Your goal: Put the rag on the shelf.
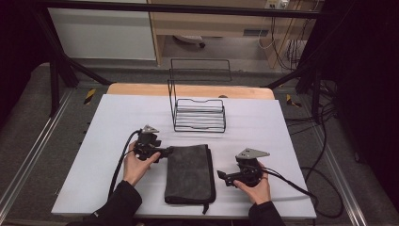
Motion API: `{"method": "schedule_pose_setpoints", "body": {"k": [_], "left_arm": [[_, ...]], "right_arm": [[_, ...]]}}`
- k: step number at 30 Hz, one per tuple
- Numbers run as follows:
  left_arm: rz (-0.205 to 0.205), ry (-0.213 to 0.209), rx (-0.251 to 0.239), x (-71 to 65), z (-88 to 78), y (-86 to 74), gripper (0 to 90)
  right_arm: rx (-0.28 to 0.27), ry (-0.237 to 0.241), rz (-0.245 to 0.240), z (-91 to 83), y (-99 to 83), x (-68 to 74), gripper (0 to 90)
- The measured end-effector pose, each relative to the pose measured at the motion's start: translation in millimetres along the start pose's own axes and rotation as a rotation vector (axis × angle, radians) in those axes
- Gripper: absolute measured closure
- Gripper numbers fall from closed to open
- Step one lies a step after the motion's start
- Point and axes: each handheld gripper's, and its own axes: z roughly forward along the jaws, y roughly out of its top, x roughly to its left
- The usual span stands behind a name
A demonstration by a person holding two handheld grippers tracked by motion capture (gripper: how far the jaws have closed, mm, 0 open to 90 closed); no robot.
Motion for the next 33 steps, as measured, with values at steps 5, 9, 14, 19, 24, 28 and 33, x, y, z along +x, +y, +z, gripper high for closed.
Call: {"method": "schedule_pose_setpoints", "body": {"k": [5,9,14,19,24,28,33], "left_arm": [[-0.005,-0.034,0.031,-3.2,9.7,-0.7,48.3],[0.017,-0.039,0.075,-7.6,16.5,-4.7,55.4],[0.01,-0.044,0.085,-9.6,18.3,-7.1,64.2],[-0.009,-0.065,0.096,-7.3,20.6,-7.7,66.6],[-0.014,-0.078,0.1,-6.0,21.6,-8.0,69.8],[-0.012,-0.08,0.101,-6.3,21.7,-8.2,73.0],[-0.007,-0.077,0.096,-7.3,21.9,-8.6,74.9]], "right_arm": [[0.002,-0.001,0.0,0.1,-0.2,0.0,2.7],[0.007,0.003,0.0,0.4,-0.5,0.3,2.5],[0.008,0.004,0.004,0.6,-0.3,0.2,2.4],[-0.002,0.01,0.01,1.4,1.2,-0.6,2.3],[-0.021,0.014,0.022,4.8,7.3,-2.0,2.0],[-0.036,0.025,0.029,12.2,17.5,-1.3,1.5],[-0.027,0.005,0.033,25.9,34.3,1.4,2.2]]}}
